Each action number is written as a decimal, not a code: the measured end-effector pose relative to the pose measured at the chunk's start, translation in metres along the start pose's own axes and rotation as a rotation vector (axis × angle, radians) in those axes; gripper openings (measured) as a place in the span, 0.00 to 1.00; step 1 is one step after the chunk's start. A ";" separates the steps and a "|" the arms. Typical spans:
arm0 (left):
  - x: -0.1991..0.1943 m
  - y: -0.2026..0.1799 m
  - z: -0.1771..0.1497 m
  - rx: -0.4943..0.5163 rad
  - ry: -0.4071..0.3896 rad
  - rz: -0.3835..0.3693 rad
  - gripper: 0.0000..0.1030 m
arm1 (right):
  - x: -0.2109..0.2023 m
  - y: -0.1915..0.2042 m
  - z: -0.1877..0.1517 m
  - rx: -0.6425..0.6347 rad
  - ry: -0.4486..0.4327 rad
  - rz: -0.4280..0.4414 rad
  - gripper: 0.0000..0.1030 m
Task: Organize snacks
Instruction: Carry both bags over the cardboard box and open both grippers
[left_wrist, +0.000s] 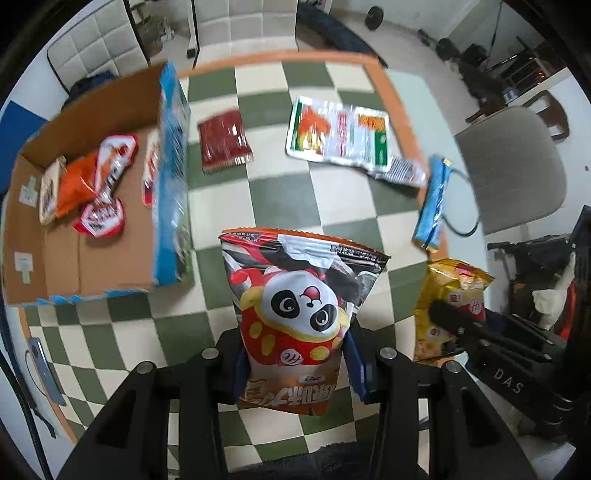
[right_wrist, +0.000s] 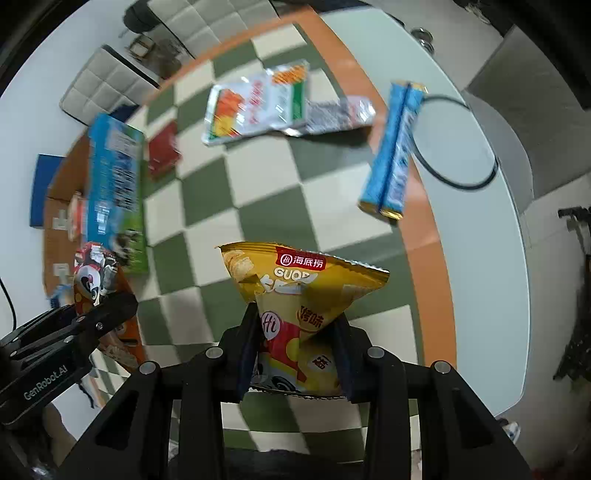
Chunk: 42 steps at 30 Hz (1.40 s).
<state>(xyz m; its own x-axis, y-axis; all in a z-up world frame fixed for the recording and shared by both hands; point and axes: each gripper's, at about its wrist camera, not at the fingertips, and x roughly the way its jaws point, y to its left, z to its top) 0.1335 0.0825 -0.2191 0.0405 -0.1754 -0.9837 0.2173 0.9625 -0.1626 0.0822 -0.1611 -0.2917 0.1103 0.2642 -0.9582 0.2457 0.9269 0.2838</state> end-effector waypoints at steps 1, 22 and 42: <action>-0.005 0.001 0.003 0.003 -0.012 0.000 0.39 | -0.007 0.005 0.001 -0.004 -0.011 0.008 0.38; -0.092 0.194 0.050 -0.141 -0.066 0.077 0.39 | -0.037 0.231 0.033 -0.190 -0.080 0.225 0.38; -0.009 0.359 0.060 -0.320 0.197 0.075 0.39 | 0.114 0.397 0.036 -0.302 0.121 0.232 0.38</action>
<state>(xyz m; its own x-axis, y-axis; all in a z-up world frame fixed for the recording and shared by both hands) 0.2696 0.4171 -0.2635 -0.1499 -0.0886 -0.9847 -0.0963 0.9926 -0.0747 0.2267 0.2278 -0.2870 0.0112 0.4888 -0.8723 -0.0688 0.8707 0.4870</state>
